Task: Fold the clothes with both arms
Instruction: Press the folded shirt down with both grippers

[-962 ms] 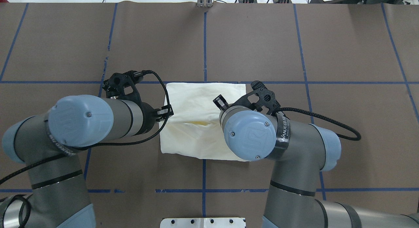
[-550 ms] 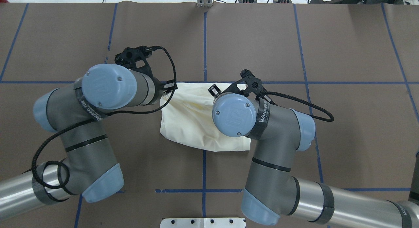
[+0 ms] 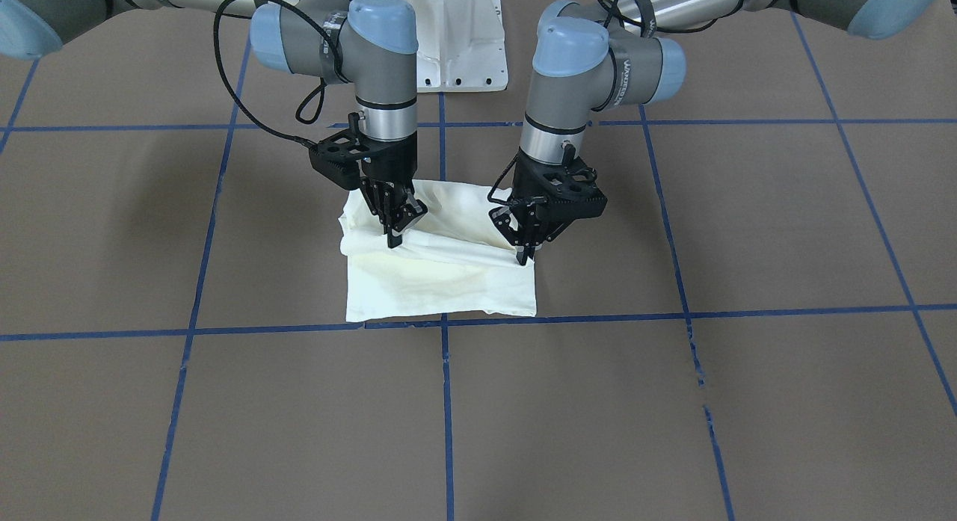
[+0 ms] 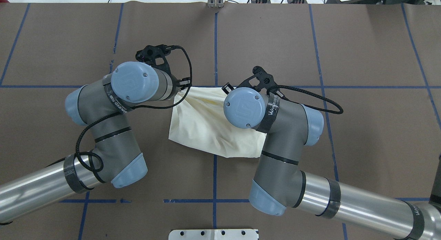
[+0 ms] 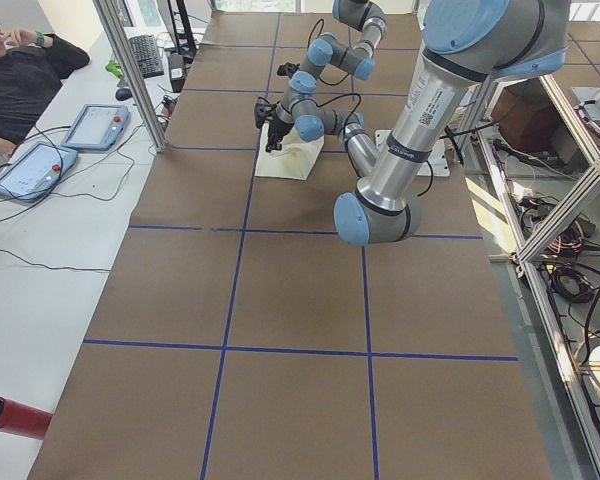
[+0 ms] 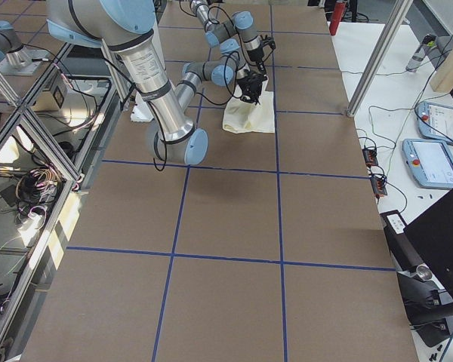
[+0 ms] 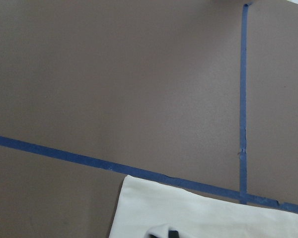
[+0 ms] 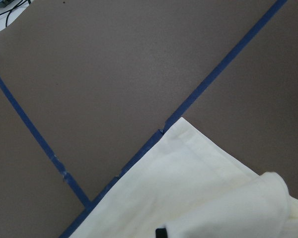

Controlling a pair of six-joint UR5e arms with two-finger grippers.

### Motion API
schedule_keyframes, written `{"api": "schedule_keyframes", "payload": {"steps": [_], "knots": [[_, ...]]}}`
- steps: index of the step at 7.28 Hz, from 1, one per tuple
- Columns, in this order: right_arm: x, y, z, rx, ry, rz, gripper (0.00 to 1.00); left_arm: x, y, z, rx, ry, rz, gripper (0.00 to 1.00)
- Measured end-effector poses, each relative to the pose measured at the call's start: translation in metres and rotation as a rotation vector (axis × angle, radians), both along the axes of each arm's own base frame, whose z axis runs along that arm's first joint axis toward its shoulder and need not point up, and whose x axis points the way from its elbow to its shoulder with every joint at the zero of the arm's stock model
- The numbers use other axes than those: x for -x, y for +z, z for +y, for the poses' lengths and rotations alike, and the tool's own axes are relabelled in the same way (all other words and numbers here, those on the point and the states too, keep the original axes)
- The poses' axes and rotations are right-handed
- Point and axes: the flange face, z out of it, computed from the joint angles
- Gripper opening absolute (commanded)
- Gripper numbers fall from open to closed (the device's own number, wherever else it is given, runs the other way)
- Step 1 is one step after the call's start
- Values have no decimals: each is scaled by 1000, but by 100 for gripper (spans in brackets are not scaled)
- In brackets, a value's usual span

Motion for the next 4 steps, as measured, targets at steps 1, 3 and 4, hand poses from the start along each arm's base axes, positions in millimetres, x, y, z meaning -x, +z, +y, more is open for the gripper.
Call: {"api": "schedule_keyframes", "payload": {"steps": [1,3,4], "knots": [[2,3,-4,-1,-4,13,0,-5,1,-4,-3,4,-9,0],[6,4,-10,-9,-16,33,0,-13,-1,-8,-9,10,-10,0],[7,5,-13,-11,-18,40,0,-15,-2,-8,-10,12,-9,0]]}}
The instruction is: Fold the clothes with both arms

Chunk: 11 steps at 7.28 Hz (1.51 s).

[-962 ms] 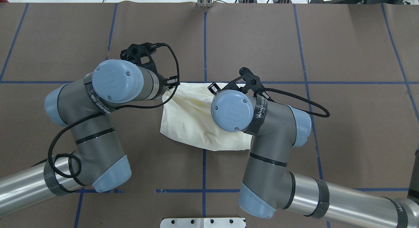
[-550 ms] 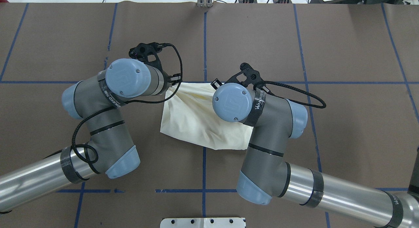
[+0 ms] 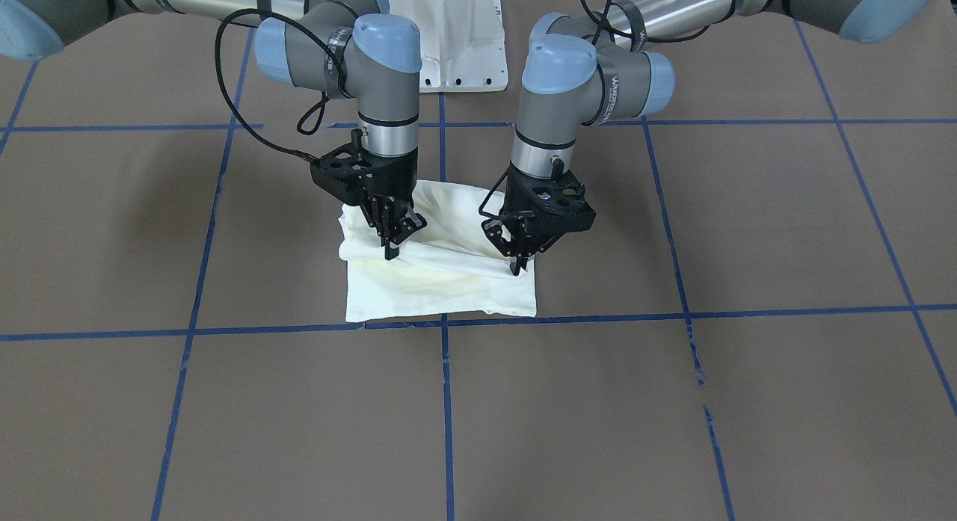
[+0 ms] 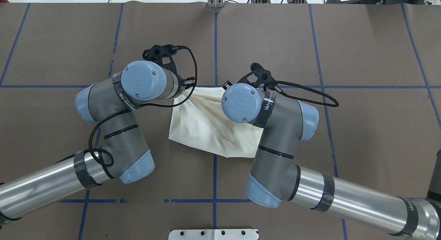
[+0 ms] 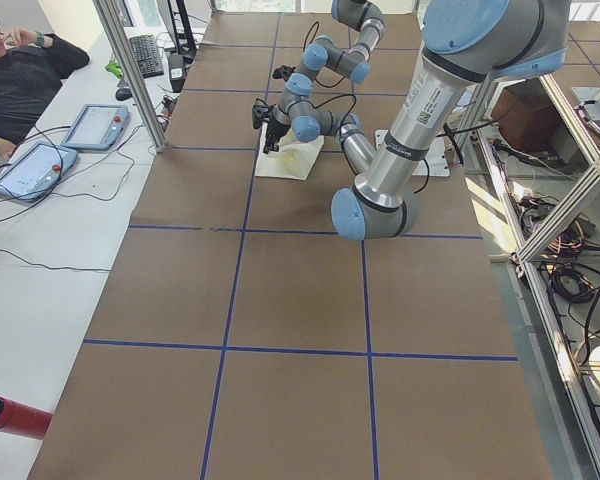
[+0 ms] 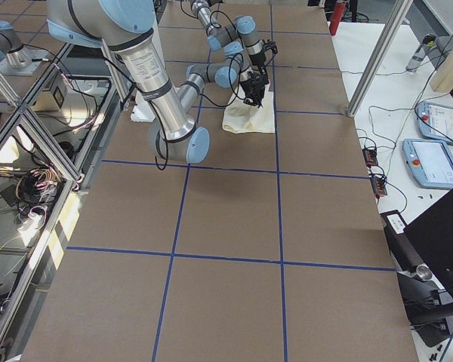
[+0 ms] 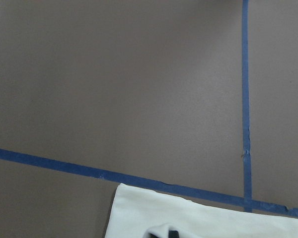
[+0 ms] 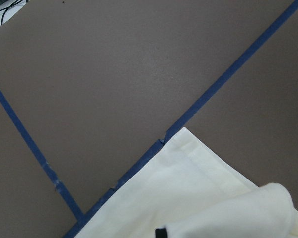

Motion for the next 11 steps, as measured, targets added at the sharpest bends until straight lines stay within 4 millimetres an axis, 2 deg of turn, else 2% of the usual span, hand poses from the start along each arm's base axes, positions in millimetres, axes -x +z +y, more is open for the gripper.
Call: {"api": "schedule_keyframes", "payload": {"steps": [2,3,4,7,9,11], "knots": [[3,4,-8,-5,2,2,0,-4,3,-1,1,2,0,0],[6,8,-13,-15,-2,-1,42,-8,6,-3,-2,3,5,20],[7,11,-17,-24,-7,0,99,-12,10,-4,-5,5,10,99],[6,7,-21,-72,-65,23,100,-13,17,-2,-29,21,26,100],[6,0,-16,-131,-178,51,100,3,10,7,-74,111,52,100],[20,0,0,-198,-292,104,100,18,9,8,-97,151,59,100]]}}
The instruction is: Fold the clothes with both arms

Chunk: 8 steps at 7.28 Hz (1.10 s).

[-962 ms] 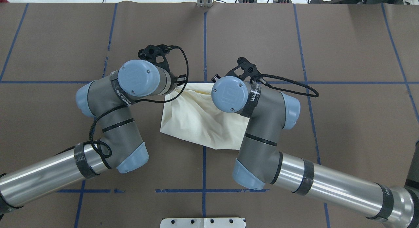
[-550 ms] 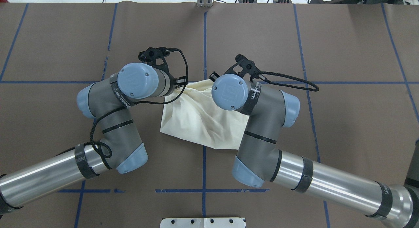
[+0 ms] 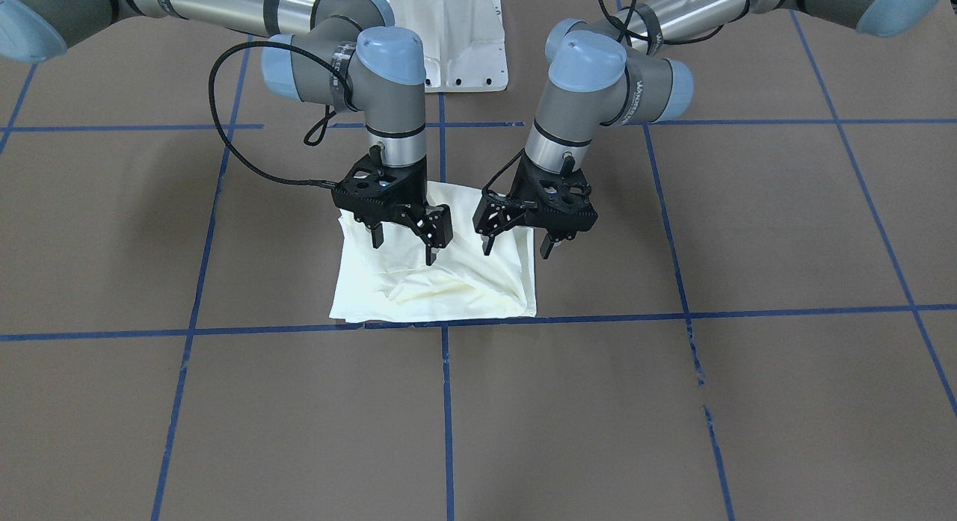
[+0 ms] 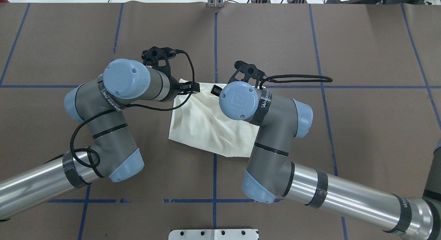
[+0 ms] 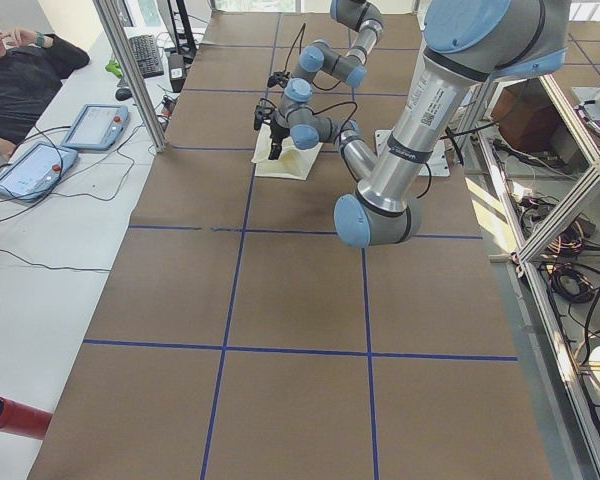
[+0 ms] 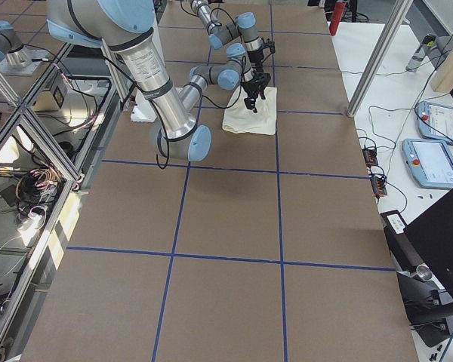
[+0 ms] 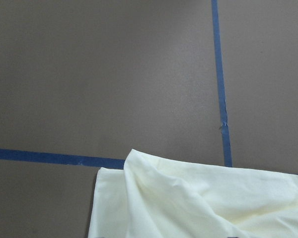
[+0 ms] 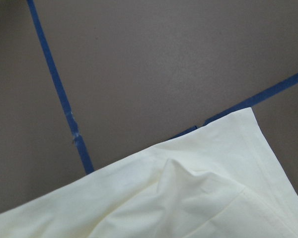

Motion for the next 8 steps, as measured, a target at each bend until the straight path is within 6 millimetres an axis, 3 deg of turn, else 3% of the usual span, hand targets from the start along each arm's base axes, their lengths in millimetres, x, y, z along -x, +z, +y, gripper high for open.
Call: {"api": "schedule_keyframes", "payload": {"steps": [2,4,8], "knots": [[25,13,-2,-31,-67,82,100,4,-3,1,-7,5,6,100],[33,25,-16,-63,-119,156,100,5,-3,1,-8,5,7,100],[-1,62,-87,-48,-92,257,100,6,-2,1,-7,4,7,100]]}}
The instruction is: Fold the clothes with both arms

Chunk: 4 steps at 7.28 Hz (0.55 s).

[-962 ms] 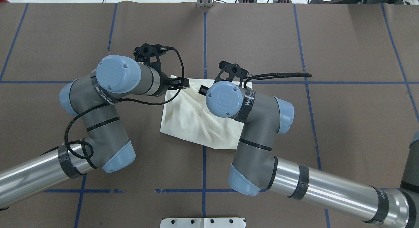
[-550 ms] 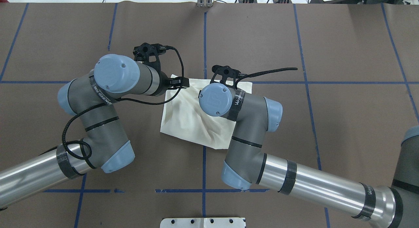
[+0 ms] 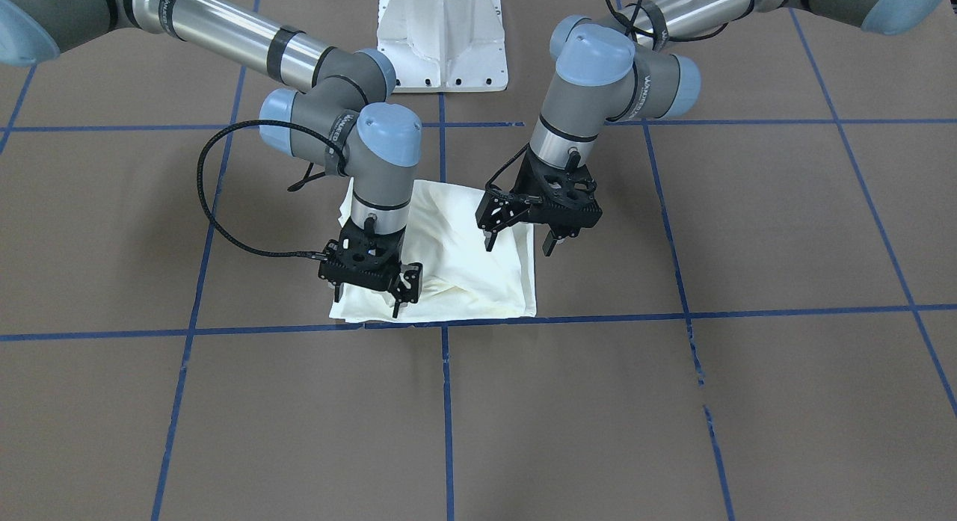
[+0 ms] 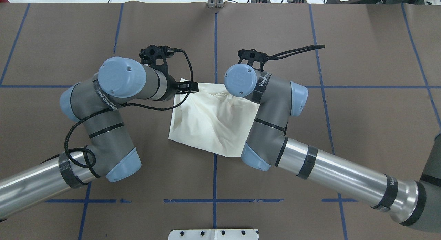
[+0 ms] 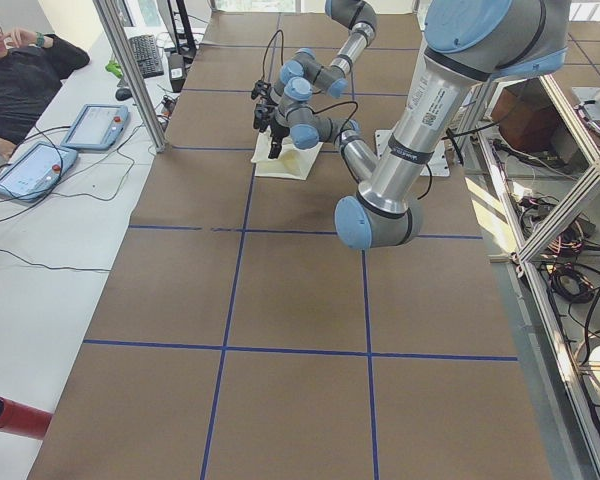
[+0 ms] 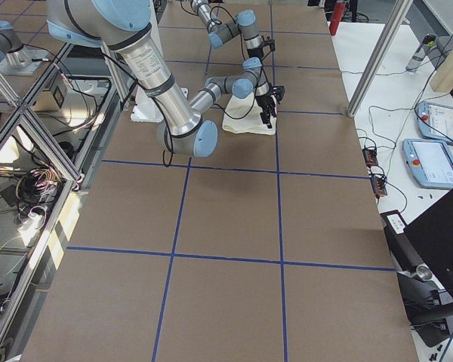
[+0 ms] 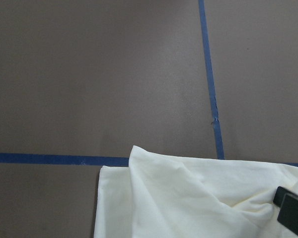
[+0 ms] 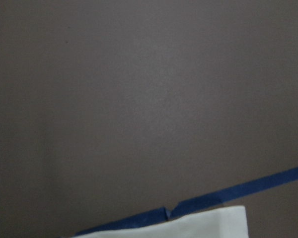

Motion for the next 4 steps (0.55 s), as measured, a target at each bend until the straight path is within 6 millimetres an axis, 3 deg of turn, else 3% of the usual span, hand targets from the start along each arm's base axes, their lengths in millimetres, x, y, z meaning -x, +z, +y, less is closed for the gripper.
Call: {"api": "schedule_keyframes", "payload": {"steps": [1,2,3,4], "knots": [[-6,-10,-11,13,10,-23,100,0,0,0,0,-1,0,100],[-7,-35,-14,27,14,-73,100,0,1,0,1,-1,0,100],[-5,-54,-11,41,24,-119,87,0,1,0,0,-1,-1,100],[1,-59,-1,54,31,-148,70,0,1,0,0,-1,-1,100]]}}
